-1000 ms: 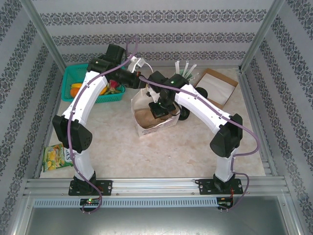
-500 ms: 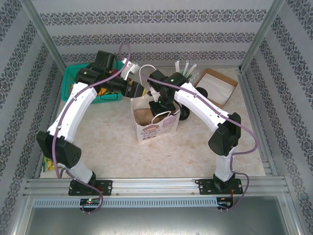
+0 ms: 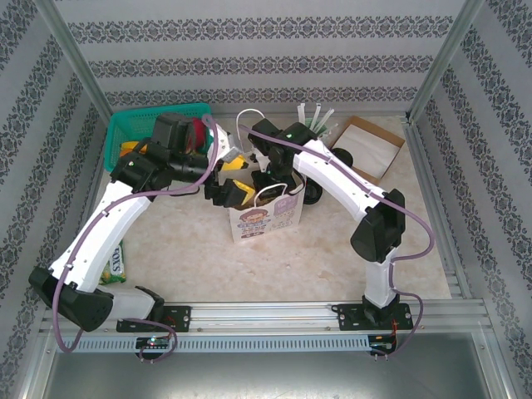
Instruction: Pack the takeout coffee
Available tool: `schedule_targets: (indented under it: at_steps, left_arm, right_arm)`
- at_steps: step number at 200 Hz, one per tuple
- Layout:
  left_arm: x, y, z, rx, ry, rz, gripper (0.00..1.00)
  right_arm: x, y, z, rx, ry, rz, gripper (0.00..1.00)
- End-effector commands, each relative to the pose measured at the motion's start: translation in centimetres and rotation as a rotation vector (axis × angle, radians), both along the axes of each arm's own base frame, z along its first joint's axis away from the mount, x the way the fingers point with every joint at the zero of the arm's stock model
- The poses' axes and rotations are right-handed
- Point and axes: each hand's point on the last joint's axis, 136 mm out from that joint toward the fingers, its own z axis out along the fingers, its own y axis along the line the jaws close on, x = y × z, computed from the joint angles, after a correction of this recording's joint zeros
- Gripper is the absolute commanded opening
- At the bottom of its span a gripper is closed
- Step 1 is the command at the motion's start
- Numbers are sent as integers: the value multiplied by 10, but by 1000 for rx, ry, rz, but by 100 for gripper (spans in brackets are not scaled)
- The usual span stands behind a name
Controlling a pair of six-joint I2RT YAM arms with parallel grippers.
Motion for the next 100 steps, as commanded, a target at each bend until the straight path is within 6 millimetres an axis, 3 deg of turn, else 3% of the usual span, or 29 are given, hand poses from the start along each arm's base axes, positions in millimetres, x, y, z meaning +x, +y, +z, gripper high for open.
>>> schedule_targets:
  at_steps: [1, 60, 87, 100]
  left_arm:
    - [-13, -10, 15, -53, -106, -110, 85]
    - [-8, -29, 3, 6, -99, -94, 71]
    - [-9, -35, 1, 21, -92, -104, 54]
    - [-11, -36, 1, 23, -95, -113, 40]
  right_arm:
    - [1, 0, 1, -7, 13, -29, 0]
    - [6, 6, 0, -7, 4, -53, 0]
    - [6, 6, -3, -20, 7, -63, 0]
    - [6, 4, -5, -35, 10, -73, 0]
